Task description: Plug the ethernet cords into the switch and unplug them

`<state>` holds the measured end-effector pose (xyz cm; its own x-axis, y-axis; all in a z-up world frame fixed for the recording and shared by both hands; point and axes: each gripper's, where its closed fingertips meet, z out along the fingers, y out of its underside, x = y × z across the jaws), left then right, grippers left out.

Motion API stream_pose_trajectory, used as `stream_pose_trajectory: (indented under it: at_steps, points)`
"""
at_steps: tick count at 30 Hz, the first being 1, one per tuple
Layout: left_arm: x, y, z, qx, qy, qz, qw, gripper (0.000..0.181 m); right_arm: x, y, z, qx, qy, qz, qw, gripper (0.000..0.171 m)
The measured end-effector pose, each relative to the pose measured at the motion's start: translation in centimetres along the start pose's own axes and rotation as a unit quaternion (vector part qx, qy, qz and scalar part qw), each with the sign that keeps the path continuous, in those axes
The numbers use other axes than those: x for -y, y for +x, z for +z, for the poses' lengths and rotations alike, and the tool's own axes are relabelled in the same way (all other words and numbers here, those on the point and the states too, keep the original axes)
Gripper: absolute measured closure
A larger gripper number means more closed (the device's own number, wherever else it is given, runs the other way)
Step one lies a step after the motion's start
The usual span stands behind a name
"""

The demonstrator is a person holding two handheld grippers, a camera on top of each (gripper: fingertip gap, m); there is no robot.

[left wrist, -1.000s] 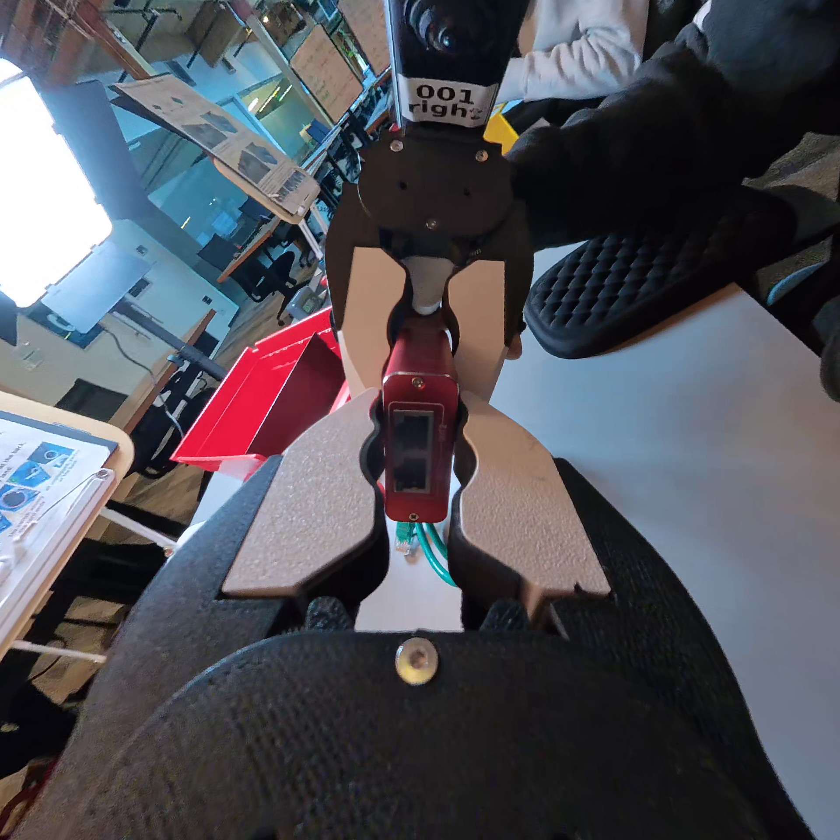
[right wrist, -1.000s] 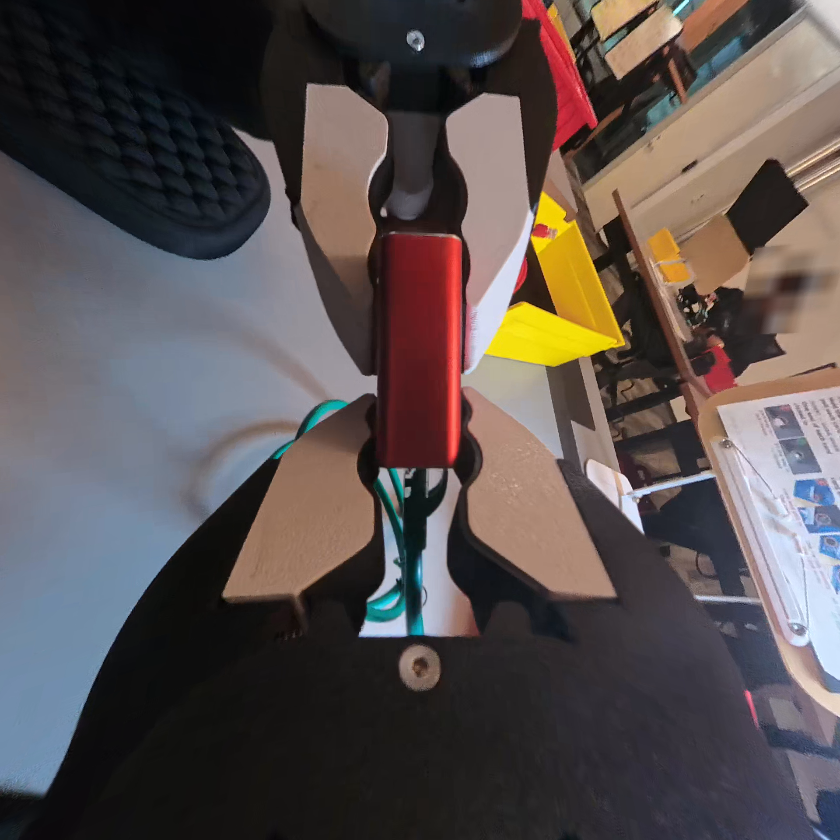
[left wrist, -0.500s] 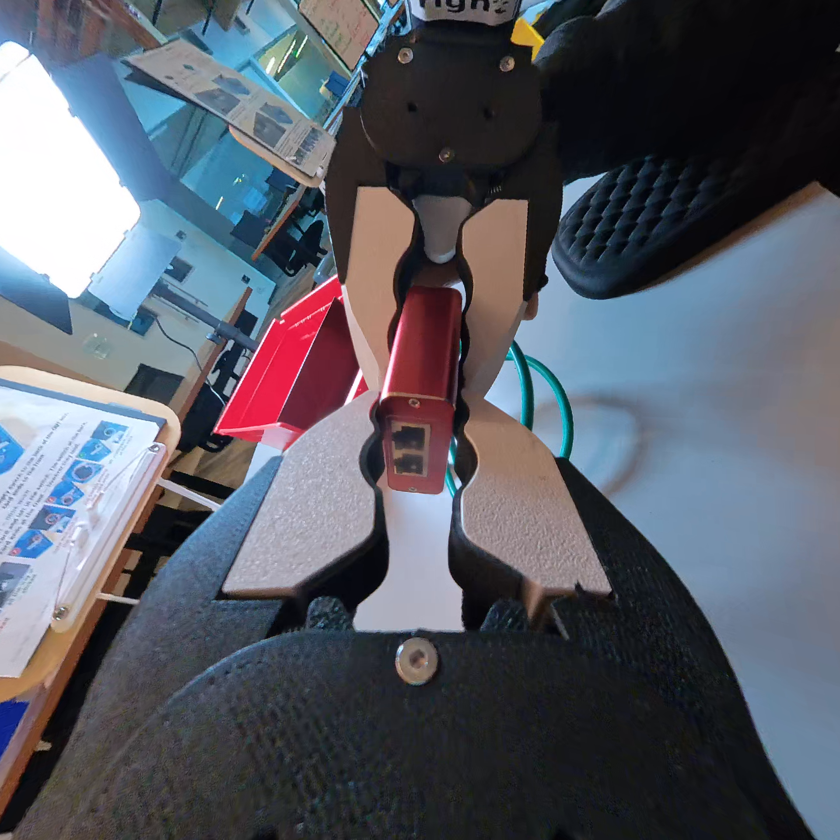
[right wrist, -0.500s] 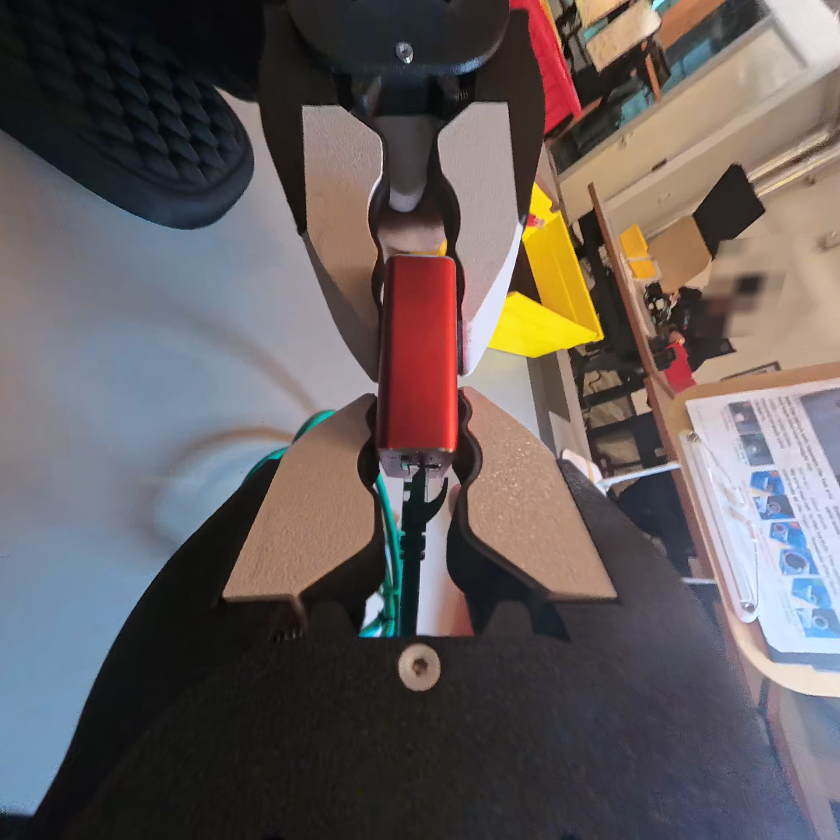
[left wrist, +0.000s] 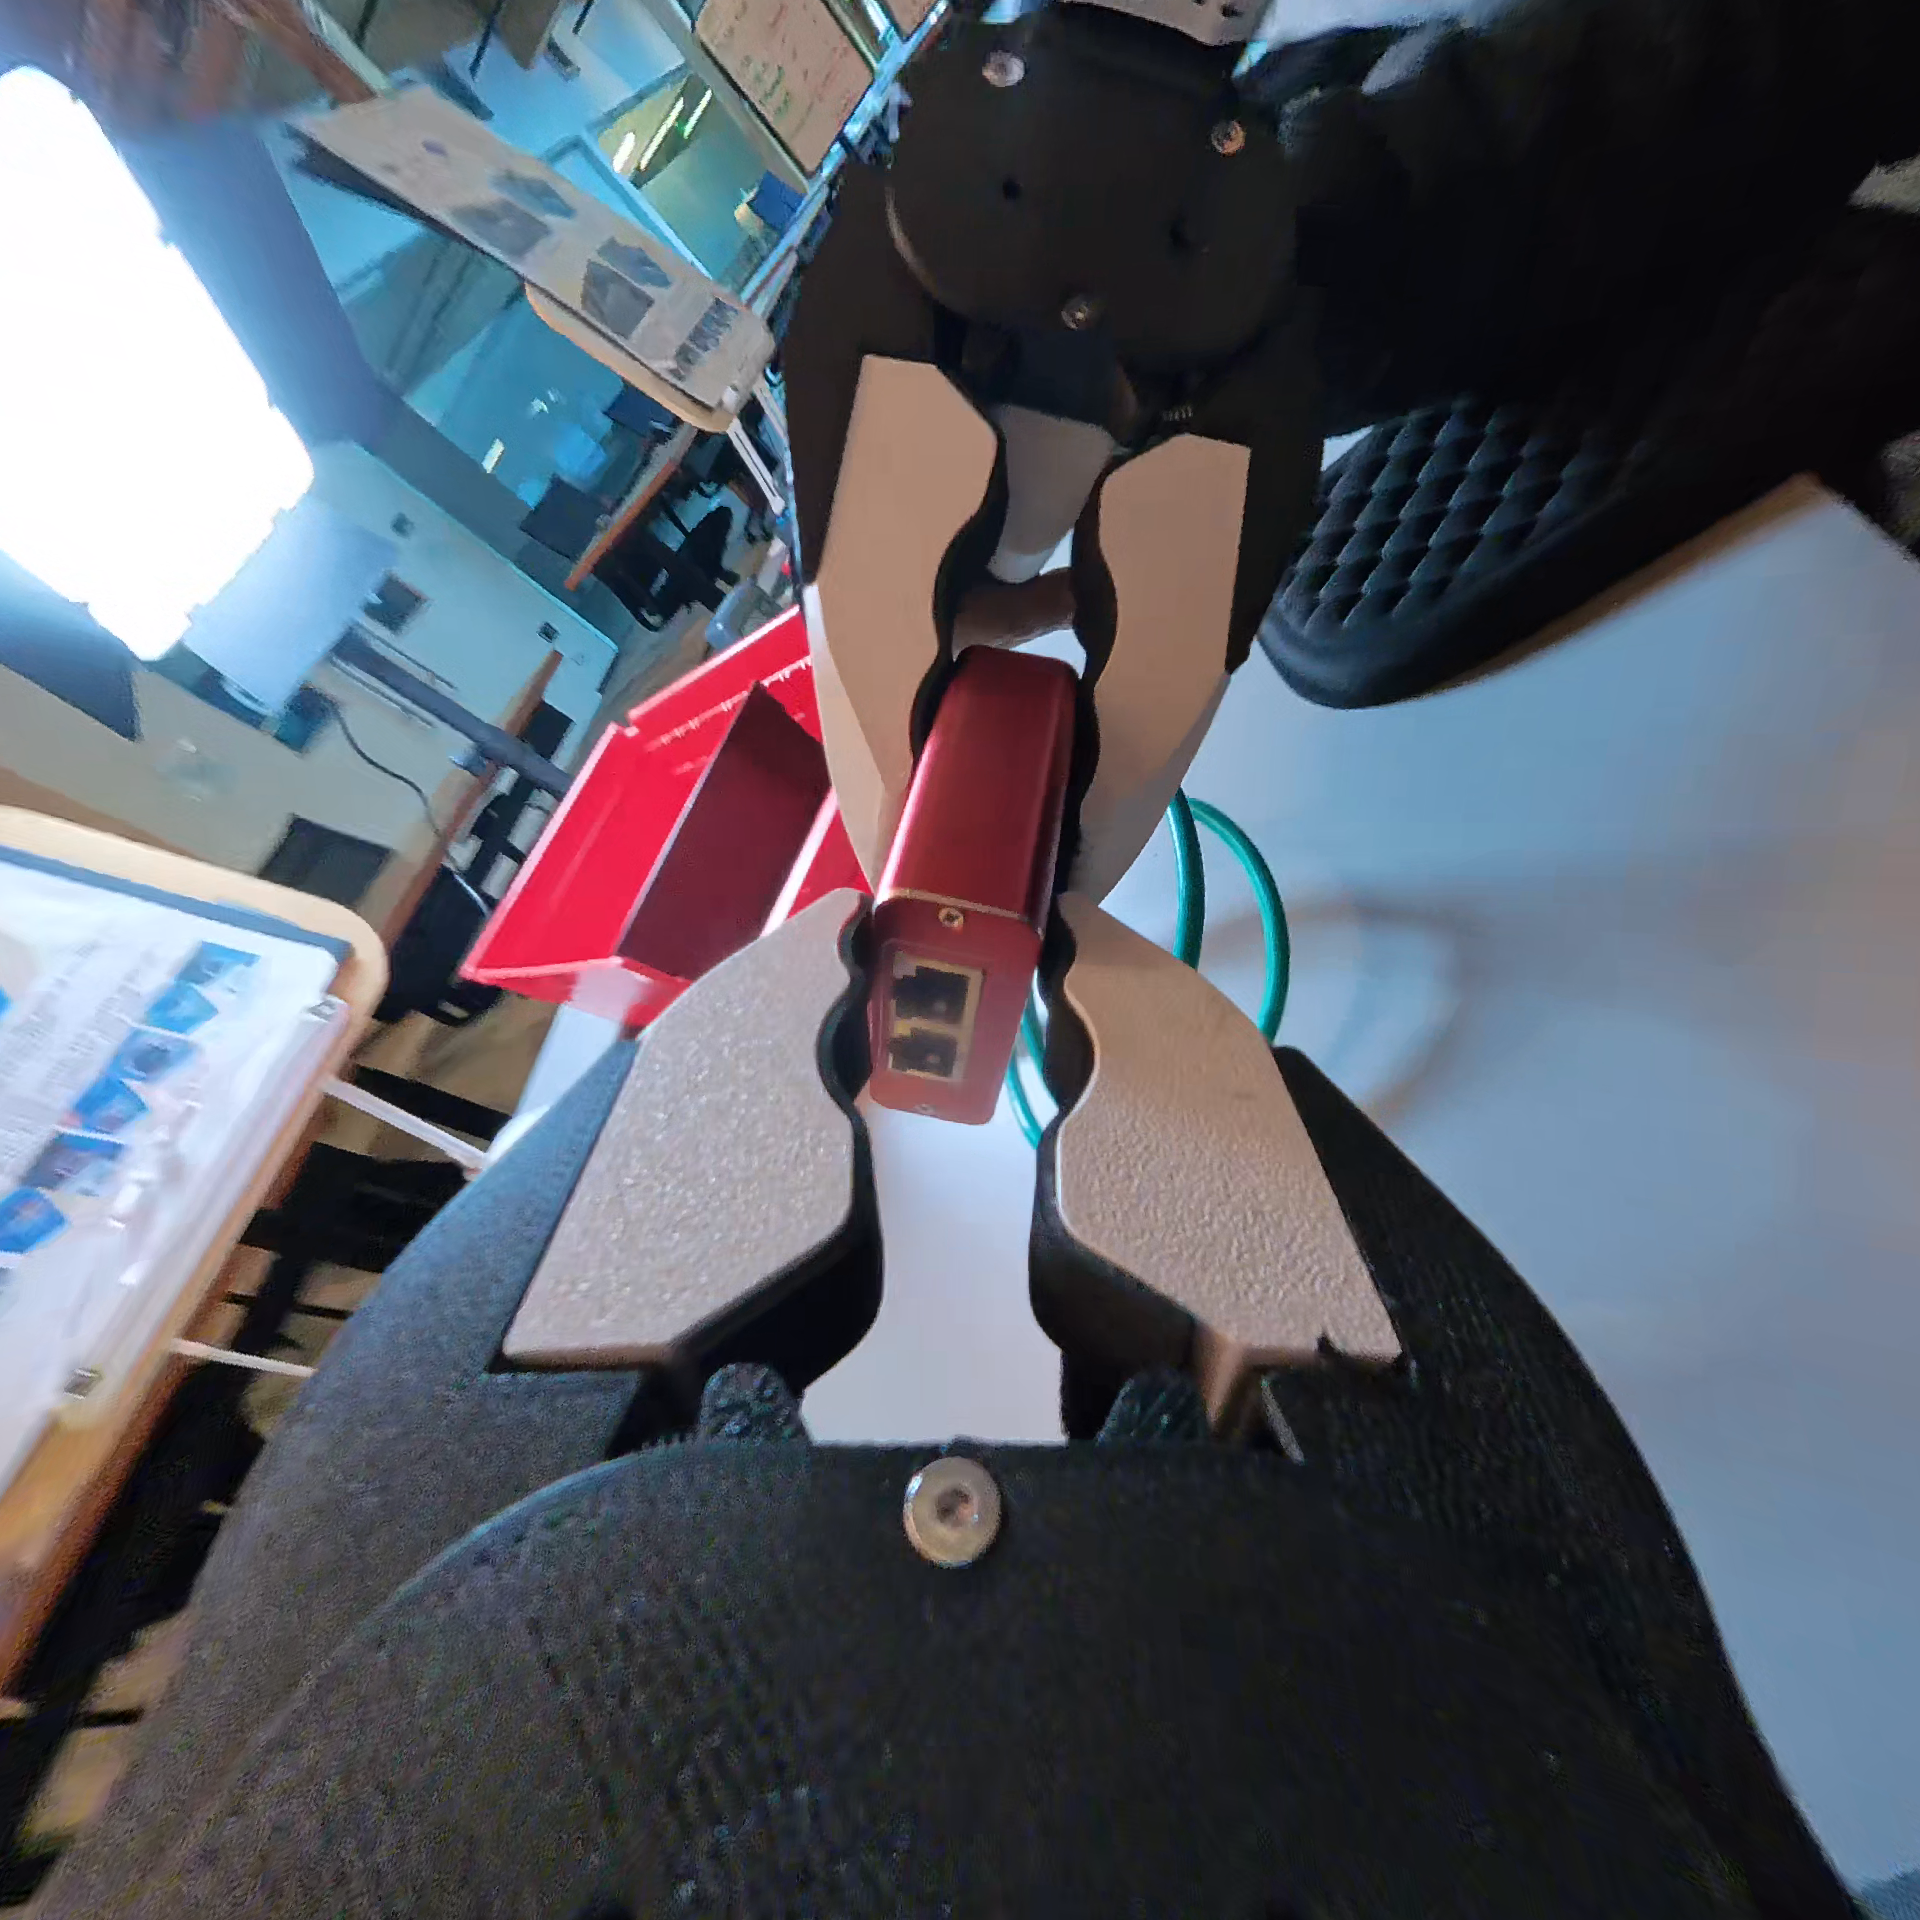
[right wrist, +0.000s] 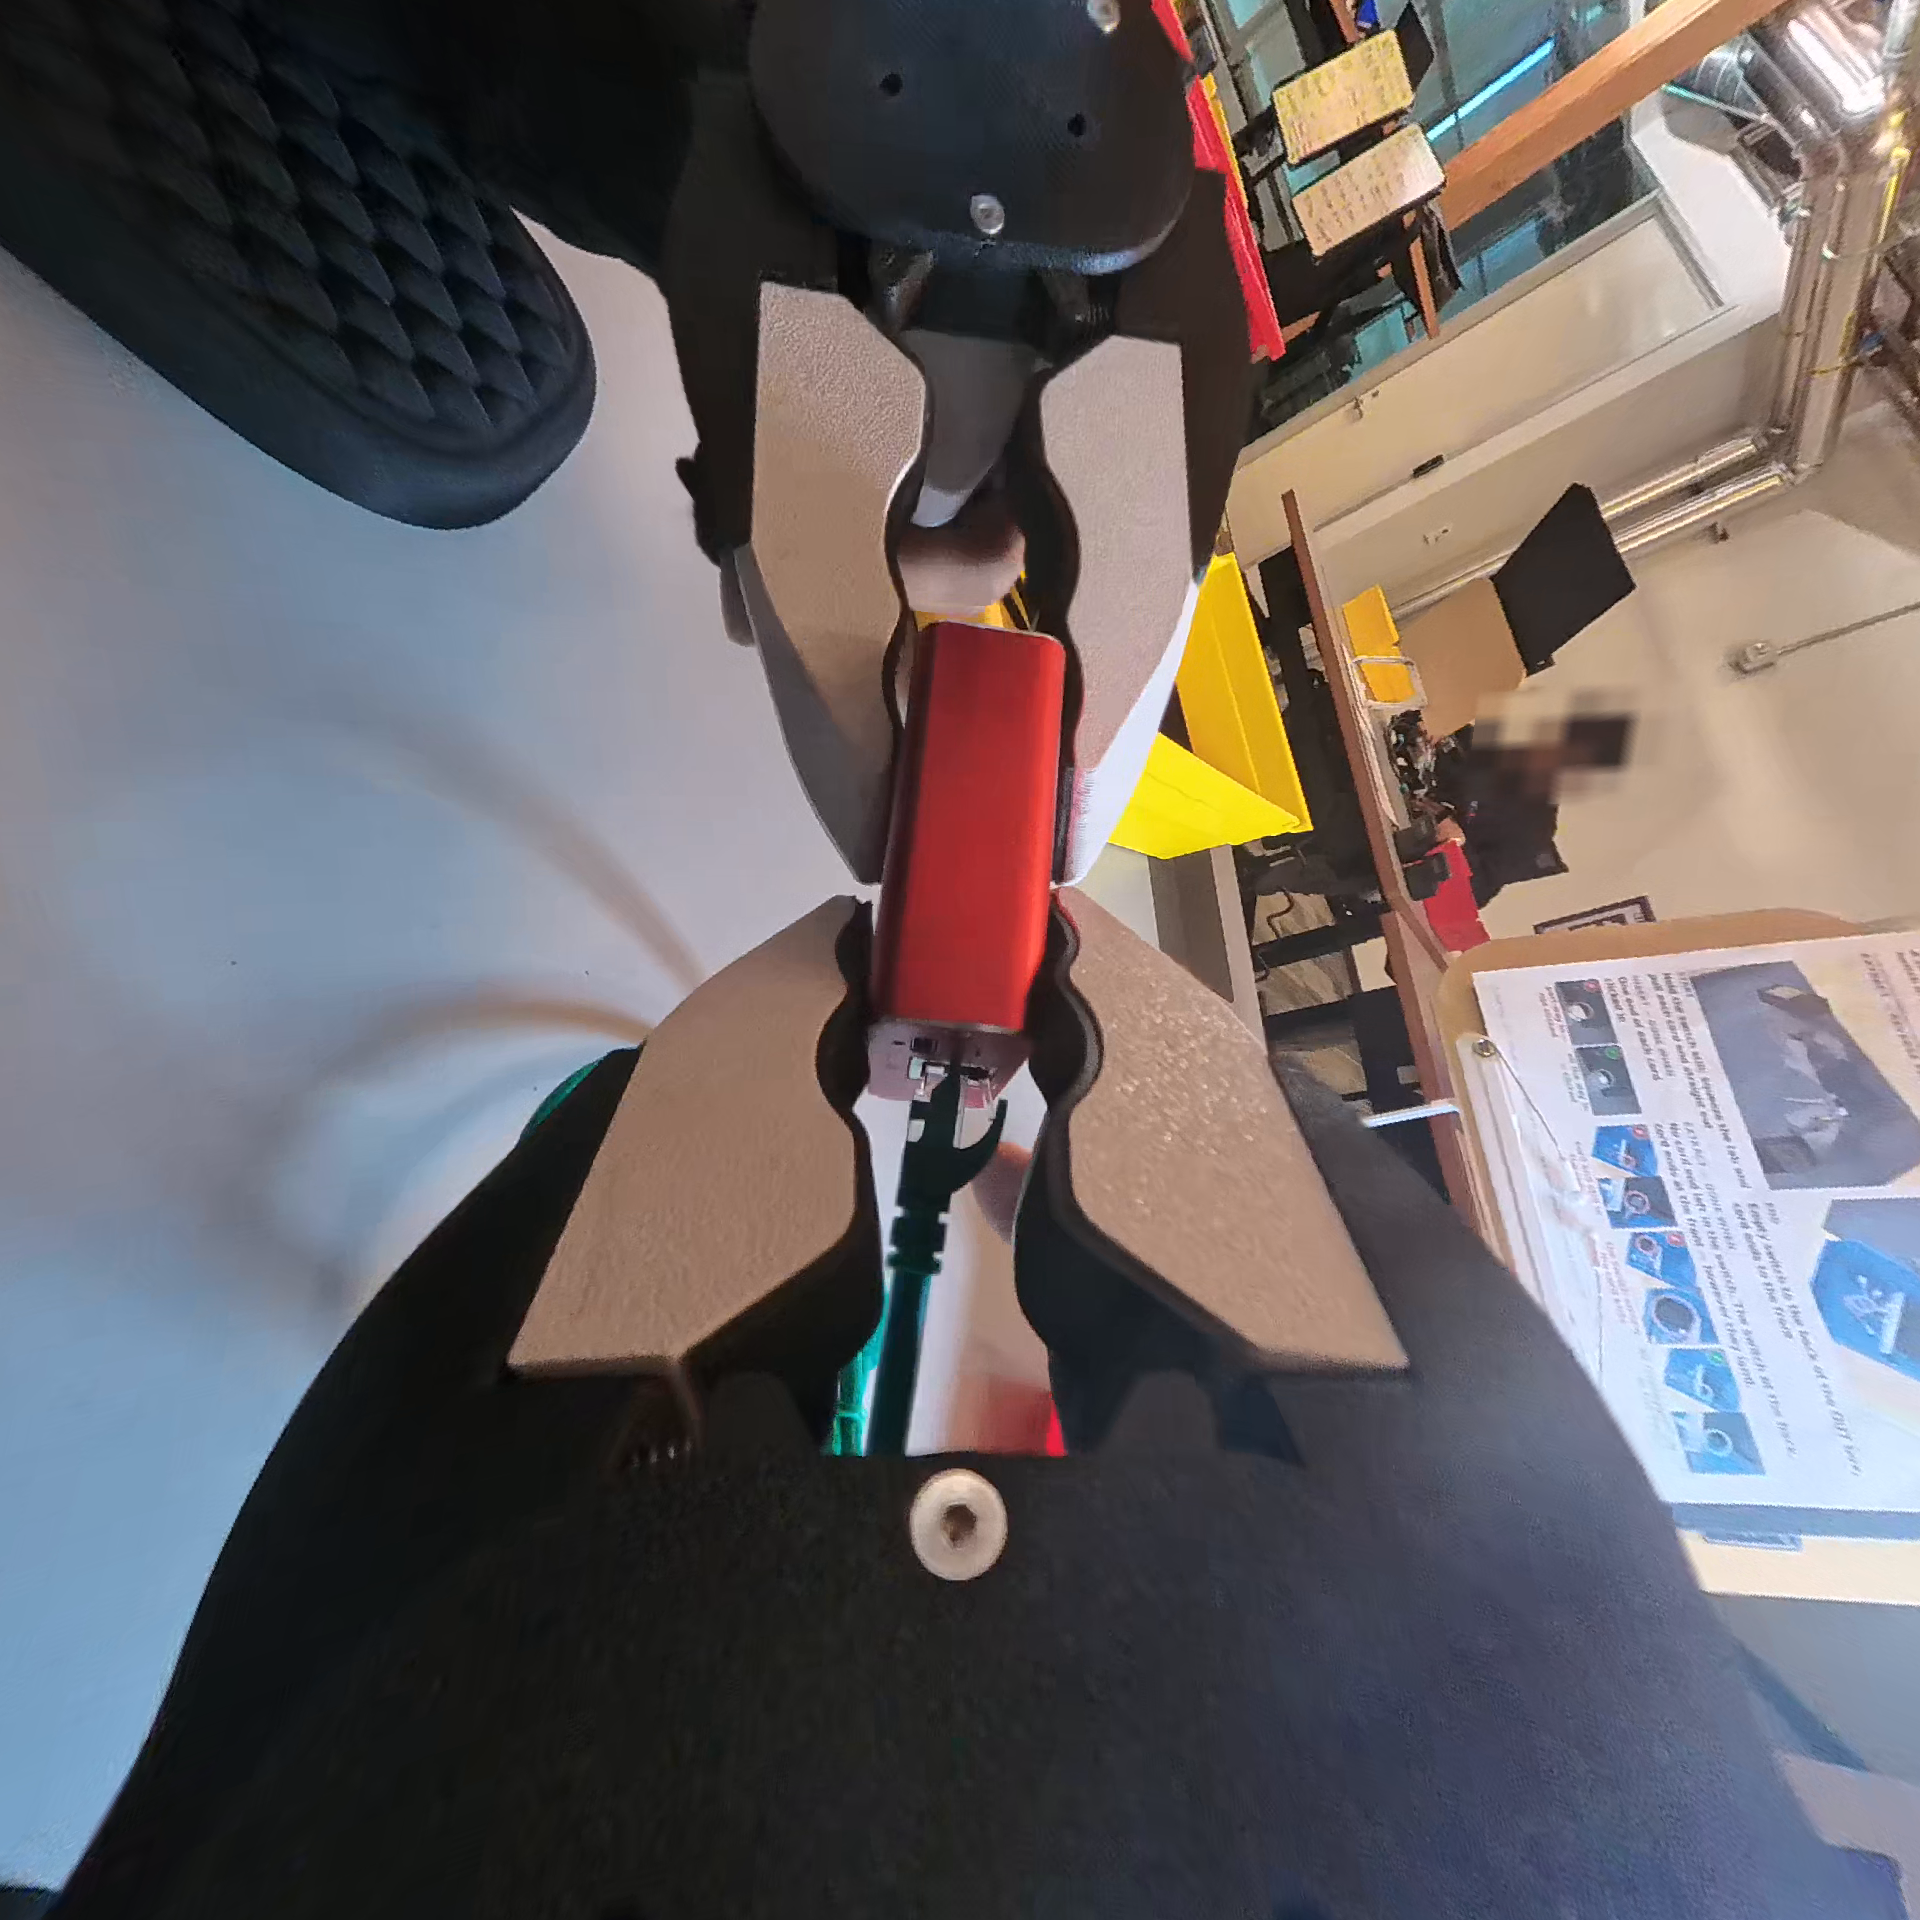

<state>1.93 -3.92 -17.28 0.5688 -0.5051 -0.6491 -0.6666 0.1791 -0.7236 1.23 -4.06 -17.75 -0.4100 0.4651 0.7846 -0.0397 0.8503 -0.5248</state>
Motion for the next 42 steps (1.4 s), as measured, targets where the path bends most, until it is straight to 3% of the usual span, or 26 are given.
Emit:
stream_pose_trajectory:
  at_steps: [4, 9, 12, 15, 20, 26, 34, 39, 42]
  points:
    - [0.2, -0.4, -0.5, -0.015, 0.011, -0.072, 0.997, 0.146, 0.3, 0.4, -0.3, -0.007, 0.016, 0.013, 1.0, 0.143]
    - [0.1, -1.8, -2.3, 0.012, 0.018, -0.093, 0.995, 0.145, 0.1, 1.0, -1.1, -0.015, 0.034, 0.042, 0.998, 0.143]
    - [-0.7, -3.6, -4.0, 0.046, 0.009, -0.118, 0.992, 0.147, -0.4, 1.3, -1.4, -0.02, 0.034, 0.051, 0.998, 0.143]
    - [-3.2, -7.5, -6.9, 0.135, -0.035, -0.164, 0.977, 0.151, -0.9, 1.7, -1.6, -0.03, 0.029, 0.055, 0.998, 0.143]
    - [-9.6, -14.6, -15.3, 0.306, -0.194, -0.242, 0.9, 0.156, -2.1, 2.4, -1.8, -0.047, 0.013, 0.06, 0.997, 0.143]
    - [-18.1, -17.3, -21.8, 0.3, -0.388, -0.328, 0.807, 0.145, -3.1, 3.5, -2.1, -0.071, 0.008, 0.079, 0.994, 0.143]
    - [-28.1, -17.5, -22.5, 0.246, -0.542, -0.34, 0.728, 0.148, -3.5, 3.5, -2.4, -0.075, 0.005, 0.082, 0.994, 0.143]
    - [-31.0, -17.2, -22.3, 0.225, -0.584, -0.34, 0.702, 0.159, -3.8, 3.6, -2.4, -0.077, 0.005, 0.087, 0.993, 0.143]
    - [-30.5, -17.4, -22.0, 0.222, -0.573, -0.34, 0.712, 0.167, -4.0, 3.8, -2.6, -0.081, 0.006, 0.089, 0.993, 0.143]
